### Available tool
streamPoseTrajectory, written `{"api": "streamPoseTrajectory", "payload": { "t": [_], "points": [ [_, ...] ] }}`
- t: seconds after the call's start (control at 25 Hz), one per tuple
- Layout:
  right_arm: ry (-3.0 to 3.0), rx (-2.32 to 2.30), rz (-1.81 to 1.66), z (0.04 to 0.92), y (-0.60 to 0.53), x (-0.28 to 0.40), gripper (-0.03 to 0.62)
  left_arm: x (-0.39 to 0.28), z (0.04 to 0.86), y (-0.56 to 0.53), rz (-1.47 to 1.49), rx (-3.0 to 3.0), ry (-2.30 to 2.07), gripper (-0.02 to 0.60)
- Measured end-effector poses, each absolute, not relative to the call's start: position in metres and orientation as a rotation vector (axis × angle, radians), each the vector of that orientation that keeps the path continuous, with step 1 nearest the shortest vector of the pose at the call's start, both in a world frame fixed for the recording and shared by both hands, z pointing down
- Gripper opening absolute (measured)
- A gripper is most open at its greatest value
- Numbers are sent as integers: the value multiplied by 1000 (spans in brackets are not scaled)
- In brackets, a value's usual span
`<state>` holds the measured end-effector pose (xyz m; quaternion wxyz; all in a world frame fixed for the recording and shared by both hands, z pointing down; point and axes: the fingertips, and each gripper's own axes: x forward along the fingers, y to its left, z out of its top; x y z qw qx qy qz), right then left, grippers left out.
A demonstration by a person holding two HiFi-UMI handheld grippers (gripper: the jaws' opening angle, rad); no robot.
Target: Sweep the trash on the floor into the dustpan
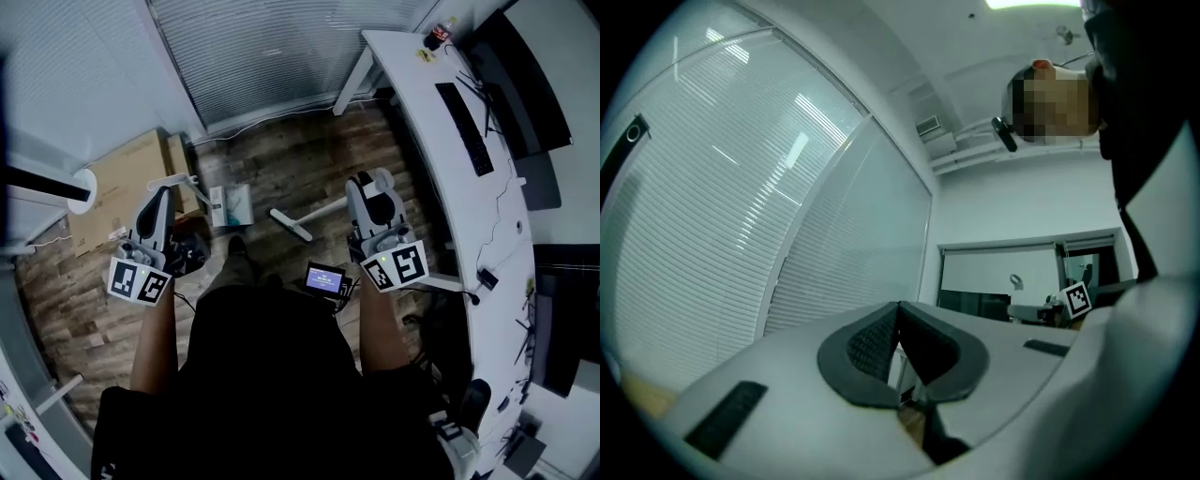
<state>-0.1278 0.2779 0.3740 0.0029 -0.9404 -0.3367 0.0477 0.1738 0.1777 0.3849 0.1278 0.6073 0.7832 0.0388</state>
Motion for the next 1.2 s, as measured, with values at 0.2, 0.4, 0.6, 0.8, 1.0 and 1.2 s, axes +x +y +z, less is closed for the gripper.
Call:
{"api": "streamPoseTrajectory", "payload": {
  "t": [0.2, 0.4, 0.6, 0.8, 1.0, 1.2],
  "points": [
    [-1013, -2974, 92, 390, 255, -143, 80, 145, 393, 146, 112, 1862, 2289, -5],
    [-991, -2989, 46, 407, 236, -154, 80, 137, 409, 119, 161, 1963, 2278, -5],
    [-997, -2959, -7, 428, 220, -165, 80, 126, 424, 103, 203, 1994, 2303, -5],
    [-1076, -2913, -47, 442, 202, -175, 80, 127, 442, 90, 225, 2012, 2293, -5],
    [-1109, -2869, -38, 446, 181, -175, 80, 136, 443, 76, 233, 1994, 2281, -5],
    [-1153, -2836, -59, 450, 157, -155, 80, 135, 442, 58, 232, 1892, 2341, -5]
  ]
}}
